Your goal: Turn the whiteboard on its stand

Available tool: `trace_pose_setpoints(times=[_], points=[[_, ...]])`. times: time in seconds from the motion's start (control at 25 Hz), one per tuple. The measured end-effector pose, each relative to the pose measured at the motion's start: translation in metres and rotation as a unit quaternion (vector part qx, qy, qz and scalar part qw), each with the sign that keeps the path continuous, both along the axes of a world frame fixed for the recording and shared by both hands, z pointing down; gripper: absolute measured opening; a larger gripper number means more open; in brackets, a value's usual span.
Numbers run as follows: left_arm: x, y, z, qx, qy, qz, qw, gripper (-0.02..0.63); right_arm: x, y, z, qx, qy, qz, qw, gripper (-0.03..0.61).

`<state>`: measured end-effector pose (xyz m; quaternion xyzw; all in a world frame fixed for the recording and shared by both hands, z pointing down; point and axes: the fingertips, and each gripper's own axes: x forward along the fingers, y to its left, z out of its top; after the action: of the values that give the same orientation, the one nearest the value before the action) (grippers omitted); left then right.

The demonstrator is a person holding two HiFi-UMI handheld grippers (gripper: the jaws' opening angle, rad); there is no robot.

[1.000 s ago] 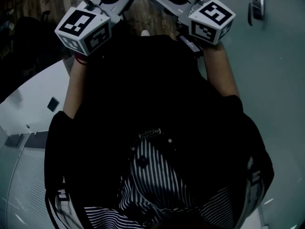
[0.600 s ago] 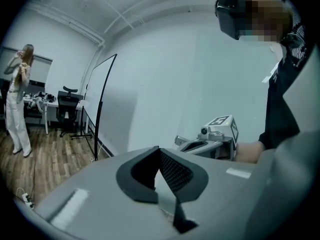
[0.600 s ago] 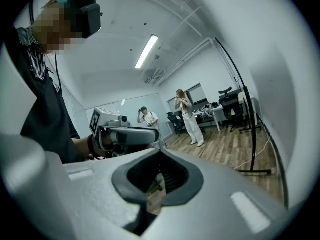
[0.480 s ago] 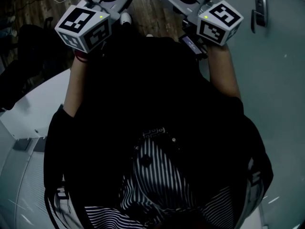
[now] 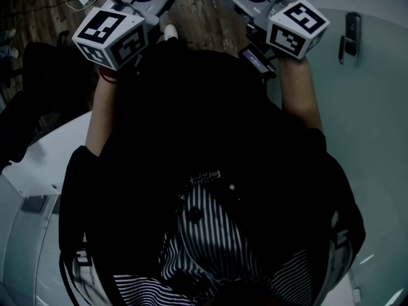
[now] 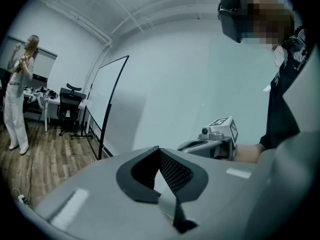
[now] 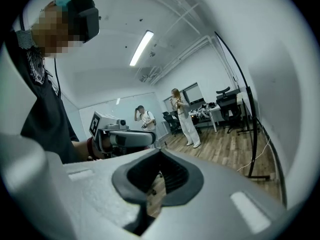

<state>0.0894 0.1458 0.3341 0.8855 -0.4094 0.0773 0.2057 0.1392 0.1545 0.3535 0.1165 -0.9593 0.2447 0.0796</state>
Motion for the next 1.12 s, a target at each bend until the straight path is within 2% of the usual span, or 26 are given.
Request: trace_pose_setpoints(times=[0.4, 0.6, 0.76, 0.96, 1.12], points=[[-0.084, -0.087, 0.008, 0.001, 0.018, 0.03, 0.9994, -0.013, -0.086, -0.082, 0.001, 0.0, 0.024, 0.028, 0.999, 0.002], [-0.102, -0.105, 0.012, 0.0, 0.022, 0.051, 0.9984, -0.013, -0.13, -0.077, -0.009, 0.041, 0.034, -0.015, 0.998, 0.002], [-0.14, -0.127, 0.015, 0.005, 0.024, 0.055, 0.9982, -0.014, -0.18, -0.095, -0.005, 0.033, 0.042, -0.003, 0.999, 0.002], [-0.157, -0.135, 0.008, 0.021, 0.024, 0.056, 0.9979, -0.013, -0.195, -0.108, -0.008, 0.017, 0.037, 0.02, 0.999, 0.002], [-0.16, -0.125, 0.022, 0.009, 0.037, 0.053, 0.9979, -0.014, -0.198, -0.109, -0.006, 0.01, 0.042, 0.024, 0.999, 0.002]])
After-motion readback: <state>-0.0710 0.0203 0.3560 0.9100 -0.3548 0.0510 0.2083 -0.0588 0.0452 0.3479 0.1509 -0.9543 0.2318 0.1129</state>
